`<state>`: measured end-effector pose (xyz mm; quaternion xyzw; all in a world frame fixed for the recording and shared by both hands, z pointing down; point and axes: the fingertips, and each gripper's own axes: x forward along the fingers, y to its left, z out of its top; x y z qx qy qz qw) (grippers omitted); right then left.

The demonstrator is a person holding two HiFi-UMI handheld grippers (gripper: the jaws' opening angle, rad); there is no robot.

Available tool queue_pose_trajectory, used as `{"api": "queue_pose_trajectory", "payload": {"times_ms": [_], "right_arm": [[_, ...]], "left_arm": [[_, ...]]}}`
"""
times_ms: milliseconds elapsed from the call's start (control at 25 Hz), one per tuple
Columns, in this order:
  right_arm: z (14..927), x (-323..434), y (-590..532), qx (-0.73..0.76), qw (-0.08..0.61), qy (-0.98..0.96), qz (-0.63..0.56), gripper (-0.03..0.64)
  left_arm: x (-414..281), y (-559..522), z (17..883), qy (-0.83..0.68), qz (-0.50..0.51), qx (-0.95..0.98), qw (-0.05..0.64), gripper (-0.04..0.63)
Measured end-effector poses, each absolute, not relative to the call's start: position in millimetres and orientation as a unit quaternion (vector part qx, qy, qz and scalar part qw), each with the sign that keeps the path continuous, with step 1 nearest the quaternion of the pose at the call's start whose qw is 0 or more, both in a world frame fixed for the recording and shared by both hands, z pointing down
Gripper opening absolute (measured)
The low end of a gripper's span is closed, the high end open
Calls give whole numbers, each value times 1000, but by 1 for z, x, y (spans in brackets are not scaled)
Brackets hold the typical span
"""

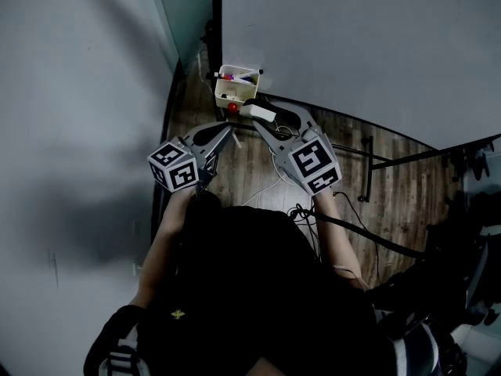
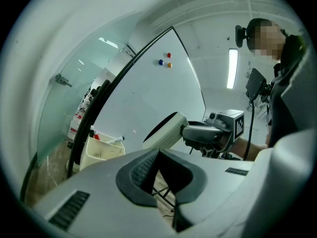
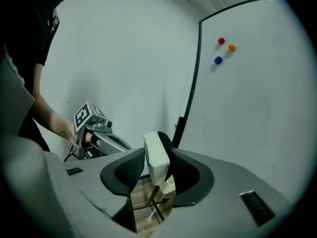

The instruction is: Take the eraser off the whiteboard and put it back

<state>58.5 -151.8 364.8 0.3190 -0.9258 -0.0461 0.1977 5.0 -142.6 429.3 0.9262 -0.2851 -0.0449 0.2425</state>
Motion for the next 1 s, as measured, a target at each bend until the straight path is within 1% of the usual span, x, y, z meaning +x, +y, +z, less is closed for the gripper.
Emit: {"api": "queue_pose_trajectory", "payload": {"times_ms": [1000], "right_arm": [[365,56,-146,334,202,-919,-54,172]], "left_arm": [[-5,-122,423,-275,-91,919,269,17]]}}
